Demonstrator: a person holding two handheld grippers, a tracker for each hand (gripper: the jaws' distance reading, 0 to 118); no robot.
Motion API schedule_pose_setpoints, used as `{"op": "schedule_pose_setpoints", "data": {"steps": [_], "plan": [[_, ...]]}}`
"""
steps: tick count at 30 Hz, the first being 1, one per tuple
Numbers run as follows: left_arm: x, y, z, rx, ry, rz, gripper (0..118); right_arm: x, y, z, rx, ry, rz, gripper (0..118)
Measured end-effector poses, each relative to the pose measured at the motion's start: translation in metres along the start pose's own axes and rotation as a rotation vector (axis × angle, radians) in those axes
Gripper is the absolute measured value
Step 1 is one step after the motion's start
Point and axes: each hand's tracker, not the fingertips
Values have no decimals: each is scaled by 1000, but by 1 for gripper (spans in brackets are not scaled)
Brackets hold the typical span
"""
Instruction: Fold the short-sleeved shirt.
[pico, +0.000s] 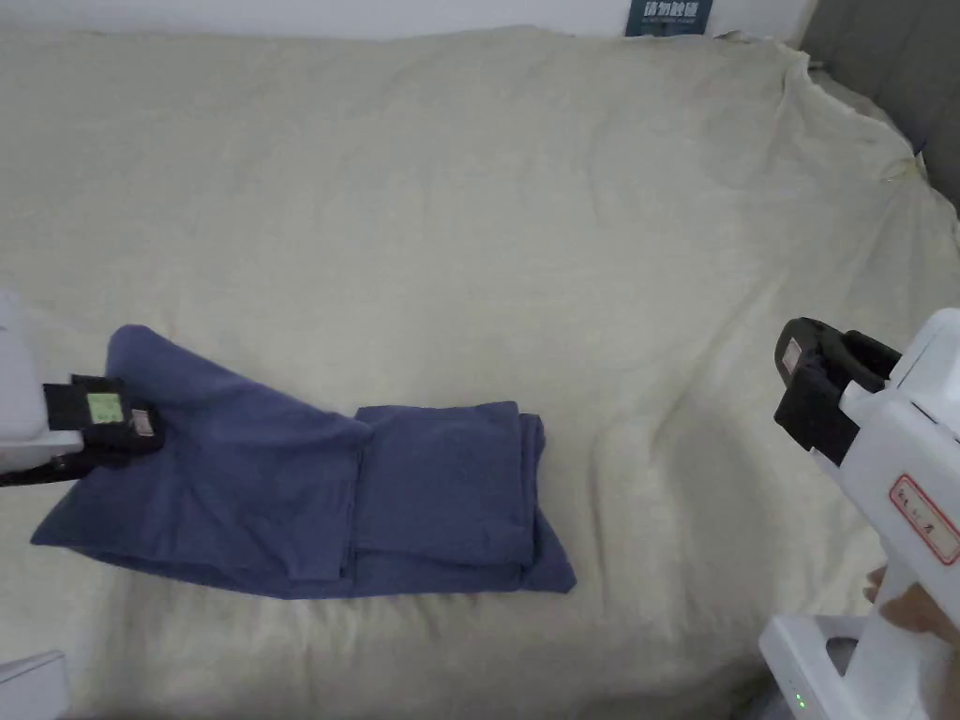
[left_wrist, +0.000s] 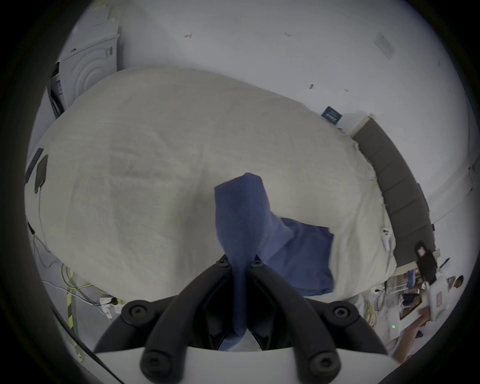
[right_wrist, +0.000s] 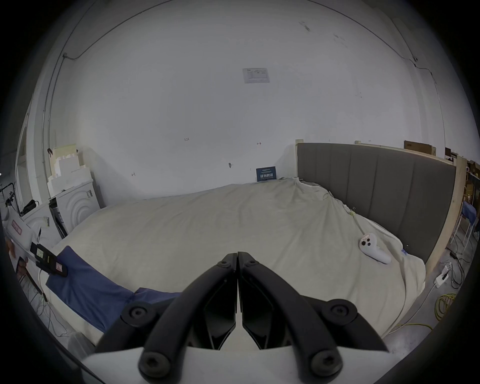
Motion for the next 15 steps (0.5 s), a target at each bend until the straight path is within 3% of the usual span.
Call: {"op": "schedule_pose_setpoints", "data": {"steps": [7, 15], "plan": [[86, -15, -34, 2, -44, -124, 2, 0, 3, 13, 27, -3, -6, 0], [173, -45, -112, -141, -144, -225, 3, 33, -4, 30, 25, -77, -42, 0]]}}
